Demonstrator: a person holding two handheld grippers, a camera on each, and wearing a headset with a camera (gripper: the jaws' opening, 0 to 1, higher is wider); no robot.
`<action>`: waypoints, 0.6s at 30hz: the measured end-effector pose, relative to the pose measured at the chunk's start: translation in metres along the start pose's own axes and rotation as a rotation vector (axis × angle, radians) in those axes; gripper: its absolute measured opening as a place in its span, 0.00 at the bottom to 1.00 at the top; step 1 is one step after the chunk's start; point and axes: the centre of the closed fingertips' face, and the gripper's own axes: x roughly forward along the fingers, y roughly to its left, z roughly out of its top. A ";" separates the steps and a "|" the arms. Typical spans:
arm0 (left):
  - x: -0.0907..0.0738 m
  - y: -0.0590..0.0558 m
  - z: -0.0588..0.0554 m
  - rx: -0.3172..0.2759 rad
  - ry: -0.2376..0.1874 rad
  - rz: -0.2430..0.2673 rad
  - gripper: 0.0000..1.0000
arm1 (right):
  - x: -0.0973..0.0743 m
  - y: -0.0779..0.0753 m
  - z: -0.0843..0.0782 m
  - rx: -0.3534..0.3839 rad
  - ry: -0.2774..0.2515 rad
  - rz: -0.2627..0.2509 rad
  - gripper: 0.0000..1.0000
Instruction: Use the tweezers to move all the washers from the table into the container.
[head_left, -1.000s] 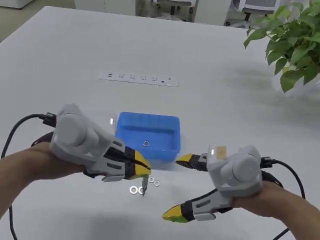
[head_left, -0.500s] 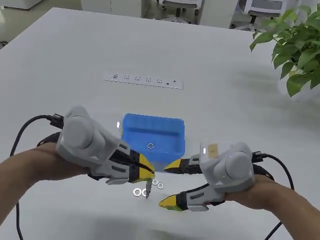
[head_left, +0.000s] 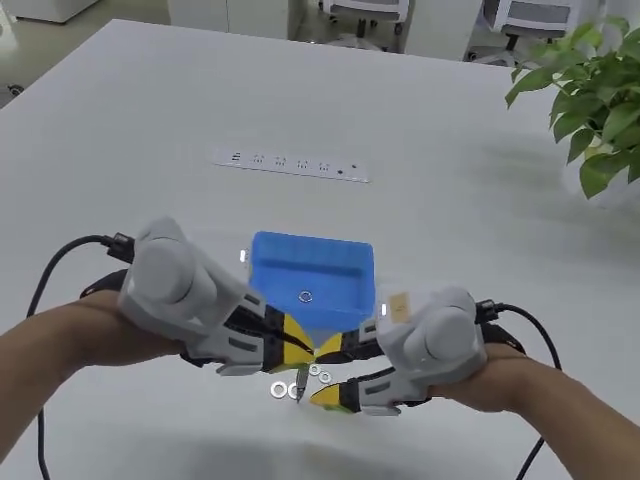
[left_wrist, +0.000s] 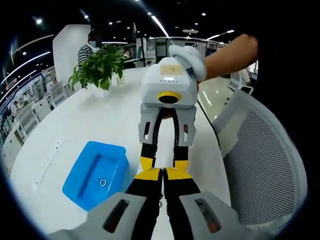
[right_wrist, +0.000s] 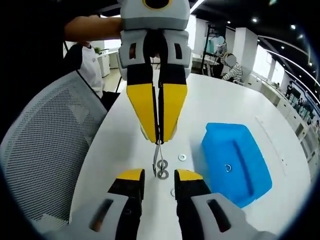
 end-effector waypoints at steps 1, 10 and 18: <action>0.000 0.000 0.000 0.001 0.000 0.000 0.05 | 0.001 0.000 0.000 -0.006 0.001 0.004 0.24; 0.000 0.001 0.000 -0.002 0.000 0.002 0.05 | 0.009 -0.001 0.003 -0.038 0.014 0.037 0.16; -0.002 0.003 -0.002 -0.005 0.004 0.009 0.05 | 0.012 0.002 0.004 -0.067 0.017 0.055 0.11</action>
